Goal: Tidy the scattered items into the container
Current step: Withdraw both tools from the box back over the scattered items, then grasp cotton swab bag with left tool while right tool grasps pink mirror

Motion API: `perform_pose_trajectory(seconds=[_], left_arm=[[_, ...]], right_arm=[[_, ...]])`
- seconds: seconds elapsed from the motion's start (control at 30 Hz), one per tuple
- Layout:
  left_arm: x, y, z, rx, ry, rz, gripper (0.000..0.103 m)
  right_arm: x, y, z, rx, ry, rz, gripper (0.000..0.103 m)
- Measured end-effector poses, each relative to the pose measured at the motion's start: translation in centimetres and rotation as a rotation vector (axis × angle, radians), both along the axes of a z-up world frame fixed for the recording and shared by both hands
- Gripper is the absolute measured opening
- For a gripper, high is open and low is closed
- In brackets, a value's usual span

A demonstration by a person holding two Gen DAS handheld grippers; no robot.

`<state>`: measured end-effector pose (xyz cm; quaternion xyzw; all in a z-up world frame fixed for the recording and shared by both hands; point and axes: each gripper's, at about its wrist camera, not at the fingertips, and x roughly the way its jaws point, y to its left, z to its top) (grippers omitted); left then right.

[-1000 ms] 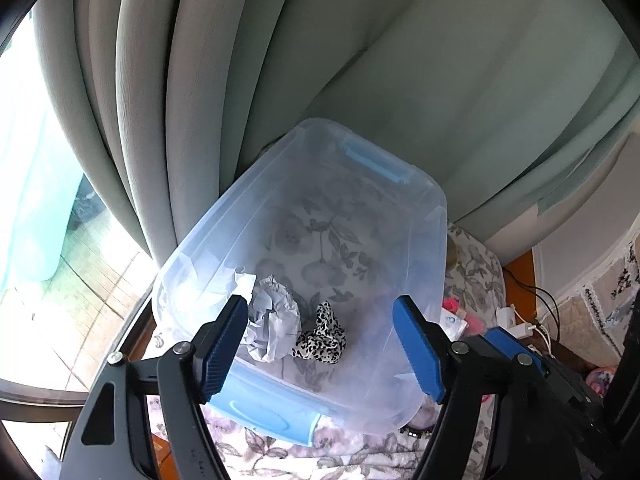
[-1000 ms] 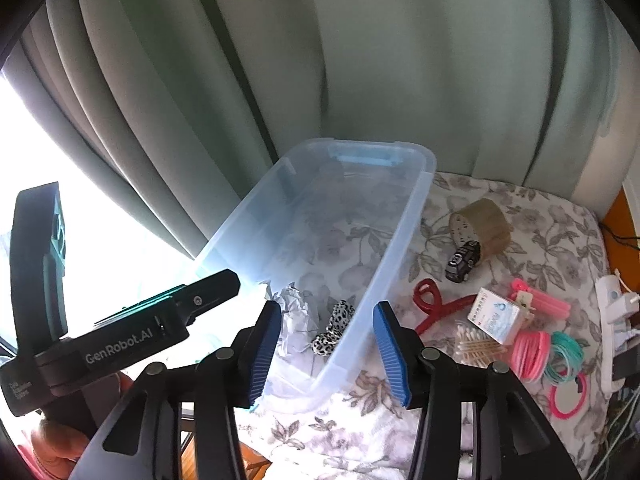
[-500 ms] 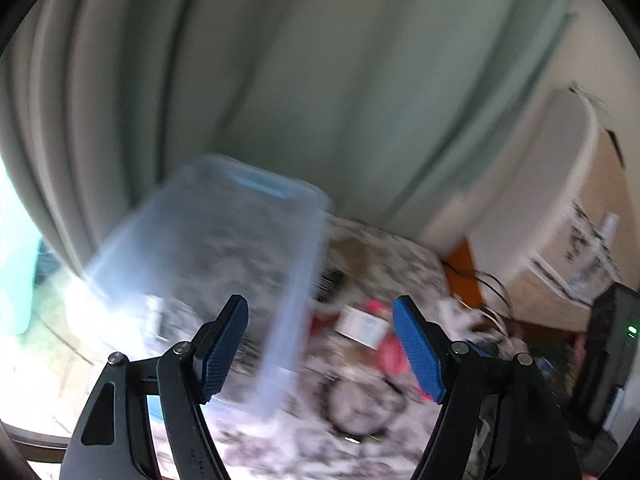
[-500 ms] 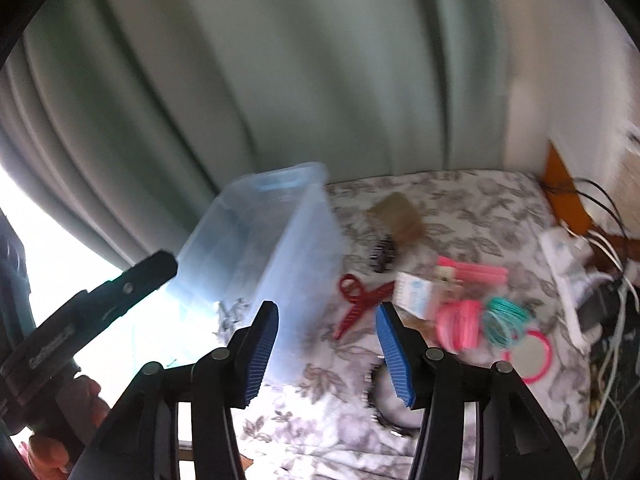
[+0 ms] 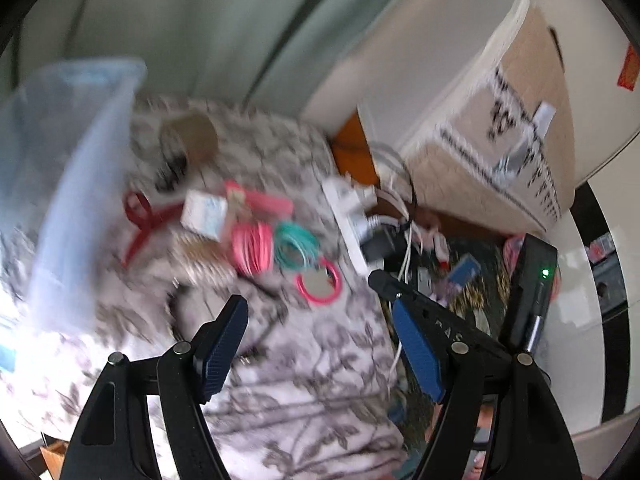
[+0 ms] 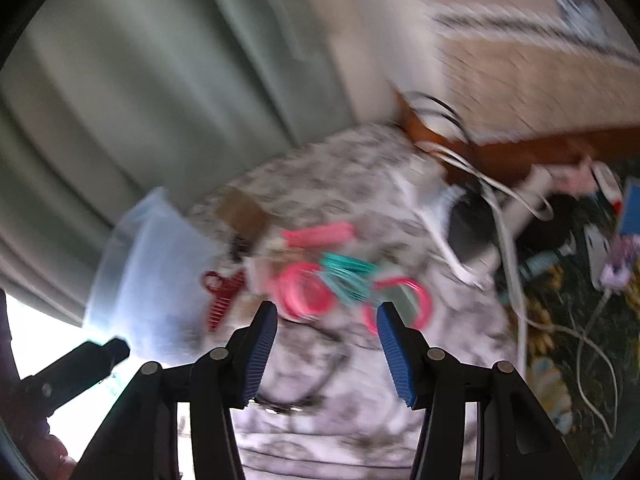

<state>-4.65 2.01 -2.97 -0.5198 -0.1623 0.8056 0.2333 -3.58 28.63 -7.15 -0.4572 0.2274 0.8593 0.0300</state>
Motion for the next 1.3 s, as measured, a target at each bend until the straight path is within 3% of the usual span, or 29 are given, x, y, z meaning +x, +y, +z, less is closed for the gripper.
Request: perform_pose_trajectory(seconds=[0.07, 0.33, 0.57, 0.8, 0.93, 1.17, 1.3], left_arm=[[-0.5, 0.3, -1.6, 0.022, -0.074, 0.004, 0.076], [-3.5, 2.3, -7.7, -0.018, -0.234, 0.050, 0.075], [-5.0, 1.5, -9.5, -0.204, -0.160, 0.138, 0.075], [-6.1, 1.7, -11.3, -0.359, -0.078, 0.158, 0.075], [-6.7, 2.1, -12.2, -0.412, -0.061, 0.141, 0.075], [-7.5, 4.3, -13.1, -0.511, -0.021, 0.036, 0.076], [-8.4, 4.6, -14.5, -0.560, -0.040, 0.040, 0.076]], right_arm=[[0.3, 1.2, -1.2, -0.002, -0.033, -0.022, 0.056], [0.1, 2.2, -5.9, -0.018, -0.137, -0.009, 0.056], [-0.7, 1.6, -7.8, -0.019, -0.171, 0.033, 0.056], [-1.8, 1.5, -9.5, -0.014, -0.207, 0.032, 0.056], [-2.3, 1.8, -10.3, -0.013, -0.214, 0.027, 0.068], [-3.6, 2.2, -11.8, -0.011, -0.238, 0.017, 0.078], [-4.6, 1.7, -12.3, 0.017, -0.244, 0.033, 0.085]])
